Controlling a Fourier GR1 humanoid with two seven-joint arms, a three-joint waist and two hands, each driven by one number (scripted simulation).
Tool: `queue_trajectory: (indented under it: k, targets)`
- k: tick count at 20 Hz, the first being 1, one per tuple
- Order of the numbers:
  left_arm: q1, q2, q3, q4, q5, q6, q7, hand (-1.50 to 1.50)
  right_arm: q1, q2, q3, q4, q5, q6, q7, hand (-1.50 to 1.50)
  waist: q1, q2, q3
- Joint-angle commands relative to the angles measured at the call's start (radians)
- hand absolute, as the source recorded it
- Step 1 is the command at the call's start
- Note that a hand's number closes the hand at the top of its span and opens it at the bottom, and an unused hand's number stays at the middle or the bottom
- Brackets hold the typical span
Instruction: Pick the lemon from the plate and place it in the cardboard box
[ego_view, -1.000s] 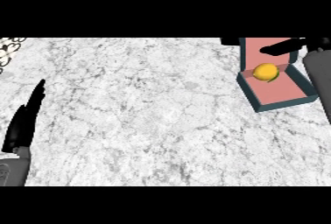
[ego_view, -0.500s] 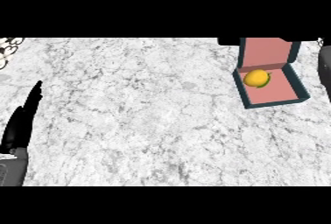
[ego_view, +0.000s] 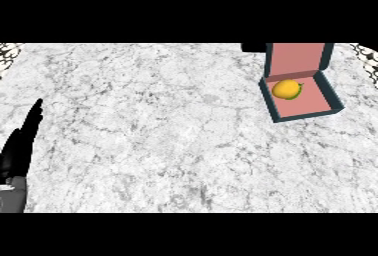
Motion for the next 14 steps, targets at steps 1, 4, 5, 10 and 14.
queue_trajectory:
  k: [1,4,5,10,14]
  targets:
    - [-0.026,0.034,0.035,0.032,0.007,-0.016,-0.004,0.0,0.061,-0.105,-0.035,-0.009,-0.052,0.081,-0.01,-1.5,-0.01,-0.001,0.0]
    - [0.01,-0.008,-0.006,-0.045,-0.01,-0.004,0.029,0.0,0.138,-0.182,-0.054,-0.015,-0.084,0.161,-0.019,-1.5,-0.012,-0.004,0.0]
    - [-0.036,0.002,0.021,0.046,-0.013,0.008,-0.018,0.0,0.152,-0.181,-0.052,-0.027,-0.09,0.15,-0.03,-1.5,-0.016,-0.002,-0.001]
    - [0.031,-0.01,0.008,-0.059,-0.011,-0.006,0.014,0.0,0.313,-0.271,-0.088,-0.052,-0.156,0.29,-0.098,-1.5,-0.015,-0.005,0.0]
    - [0.033,-0.006,0.02,-0.035,-0.025,-0.004,0.0,0.0,0.429,-0.258,-0.058,-0.114,-0.179,0.38,-0.102,-1.5,-0.019,-0.007,-0.001]
